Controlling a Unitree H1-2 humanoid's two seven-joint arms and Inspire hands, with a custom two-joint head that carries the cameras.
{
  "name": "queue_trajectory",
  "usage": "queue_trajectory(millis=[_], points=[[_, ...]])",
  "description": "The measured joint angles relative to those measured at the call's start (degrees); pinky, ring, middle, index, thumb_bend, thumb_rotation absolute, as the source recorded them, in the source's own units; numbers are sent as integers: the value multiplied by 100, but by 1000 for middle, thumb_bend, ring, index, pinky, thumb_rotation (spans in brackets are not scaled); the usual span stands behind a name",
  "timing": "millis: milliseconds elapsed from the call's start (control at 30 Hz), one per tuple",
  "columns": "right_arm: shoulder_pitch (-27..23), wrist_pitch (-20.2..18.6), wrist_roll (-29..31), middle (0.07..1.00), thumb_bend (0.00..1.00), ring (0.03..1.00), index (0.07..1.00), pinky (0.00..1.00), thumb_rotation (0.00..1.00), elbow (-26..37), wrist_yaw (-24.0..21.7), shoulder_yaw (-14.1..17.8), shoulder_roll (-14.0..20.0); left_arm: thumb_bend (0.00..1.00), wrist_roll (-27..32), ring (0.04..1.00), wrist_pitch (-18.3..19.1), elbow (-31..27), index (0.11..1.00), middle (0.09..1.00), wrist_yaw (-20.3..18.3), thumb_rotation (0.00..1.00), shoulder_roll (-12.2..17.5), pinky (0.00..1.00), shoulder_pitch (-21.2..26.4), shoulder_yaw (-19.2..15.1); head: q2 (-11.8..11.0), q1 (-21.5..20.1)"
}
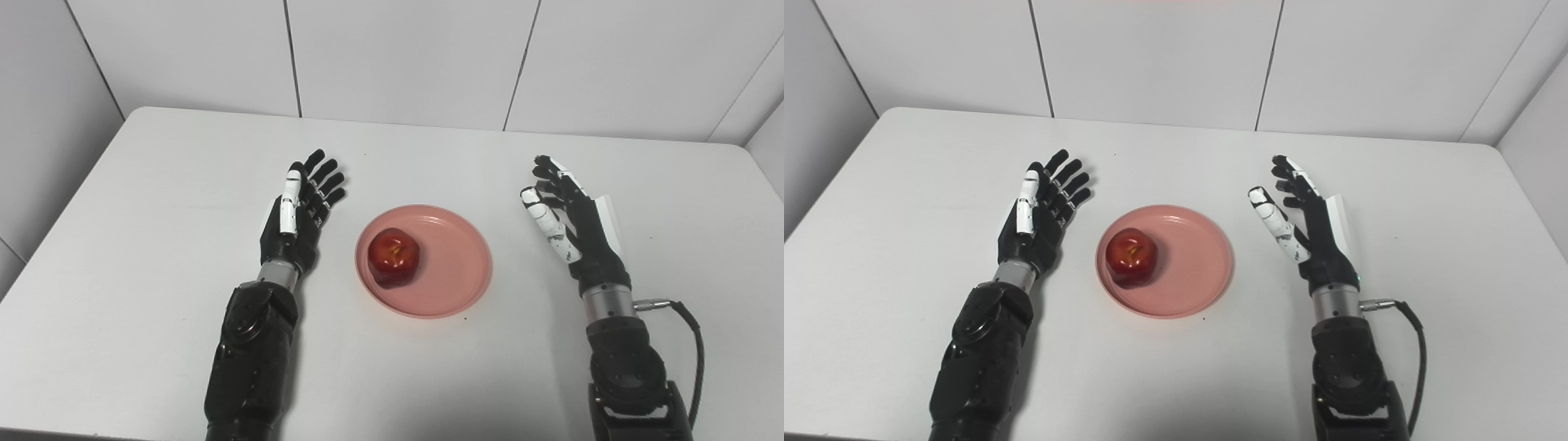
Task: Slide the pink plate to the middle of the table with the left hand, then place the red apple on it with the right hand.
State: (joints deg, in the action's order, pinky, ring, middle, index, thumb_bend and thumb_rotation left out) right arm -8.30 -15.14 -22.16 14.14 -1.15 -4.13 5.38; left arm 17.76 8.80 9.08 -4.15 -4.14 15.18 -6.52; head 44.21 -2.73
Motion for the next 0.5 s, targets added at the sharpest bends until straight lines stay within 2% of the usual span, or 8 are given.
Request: queue_trajectory(millis=[200, 500], points=[[54, 169, 457, 875, 748, 854, 879, 814, 1000, -320, 118, 132, -126, 382, -3, 877, 66, -81, 875, 888, -2, 1000, 24, 882, -38, 22, 0, 35], [61, 175, 1094, 896, 524, 879, 900, 882, 1000, -684, 202, 353, -329, 382, -58, 888, 79, -253, 889, 900, -1, 1000, 93, 893, -200, 130, 0, 97]])
